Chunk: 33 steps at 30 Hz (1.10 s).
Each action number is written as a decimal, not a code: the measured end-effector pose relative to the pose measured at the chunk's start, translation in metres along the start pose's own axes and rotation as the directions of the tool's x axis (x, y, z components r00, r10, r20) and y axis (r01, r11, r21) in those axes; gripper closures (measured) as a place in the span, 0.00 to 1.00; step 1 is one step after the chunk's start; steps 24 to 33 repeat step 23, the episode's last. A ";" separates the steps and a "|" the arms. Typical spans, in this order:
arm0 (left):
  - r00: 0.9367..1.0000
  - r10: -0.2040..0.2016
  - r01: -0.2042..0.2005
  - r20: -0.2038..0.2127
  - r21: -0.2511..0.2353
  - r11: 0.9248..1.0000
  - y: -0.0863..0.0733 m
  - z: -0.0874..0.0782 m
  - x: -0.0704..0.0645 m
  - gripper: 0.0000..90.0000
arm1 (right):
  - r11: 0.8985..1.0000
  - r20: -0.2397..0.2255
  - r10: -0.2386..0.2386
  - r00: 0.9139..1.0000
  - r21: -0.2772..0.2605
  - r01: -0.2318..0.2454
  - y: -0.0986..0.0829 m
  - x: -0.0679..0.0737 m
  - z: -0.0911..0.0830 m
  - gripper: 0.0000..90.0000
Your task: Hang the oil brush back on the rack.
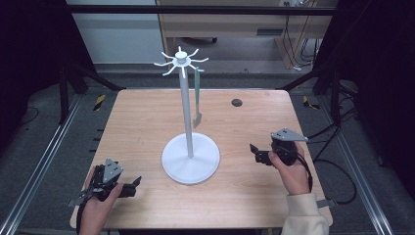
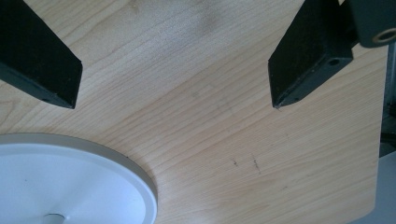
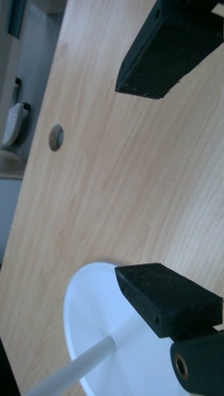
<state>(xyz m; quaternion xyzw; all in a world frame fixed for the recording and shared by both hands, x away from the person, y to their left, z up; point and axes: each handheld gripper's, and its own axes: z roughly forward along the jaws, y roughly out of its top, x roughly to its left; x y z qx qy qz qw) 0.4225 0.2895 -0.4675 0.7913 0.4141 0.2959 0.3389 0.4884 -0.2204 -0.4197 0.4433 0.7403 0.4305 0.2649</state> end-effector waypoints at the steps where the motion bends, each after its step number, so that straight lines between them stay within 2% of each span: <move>1: 1.000 0.001 -0.001 0.001 0.000 1.000 0.000 0.000 0.000 0.03 | 1.000 -0.013 -0.002 1.000 0.013 0.002 -0.002 0.000 0.004 0.12; 4: 1.000 0.002 -0.002 0.007 -0.001 1.000 0.001 0.001 0.000 0.03 | 0.996 -0.026 -0.032 0.999 0.076 0.034 -0.012 0.001 0.017 0.12; 7: 1.000 0.002 -0.002 0.009 0.001 1.000 0.001 0.002 0.000 0.03 | 0.995 -0.034 -0.036 0.999 0.089 0.038 -0.015 0.003 0.023 0.12; 16: 1.000 0.004 -0.004 0.010 -0.001 1.000 0.001 0.001 -0.001 0.03 | 0.989 -0.103 0.015 0.995 0.149 0.000 -0.031 0.016 0.050 0.13; 20: 1.000 0.003 -0.003 0.014 -0.003 1.000 0.001 0.001 -0.001 0.03 | 0.988 -0.129 0.012 0.992 0.156 0.009 -0.032 0.023 0.055 0.13; 33: 1.000 -0.001 0.002 0.015 -0.007 1.000 0.000 0.001 0.001 0.03 | 0.987 -0.125 -0.001 0.992 0.160 0.021 -0.031 0.025 0.055 0.13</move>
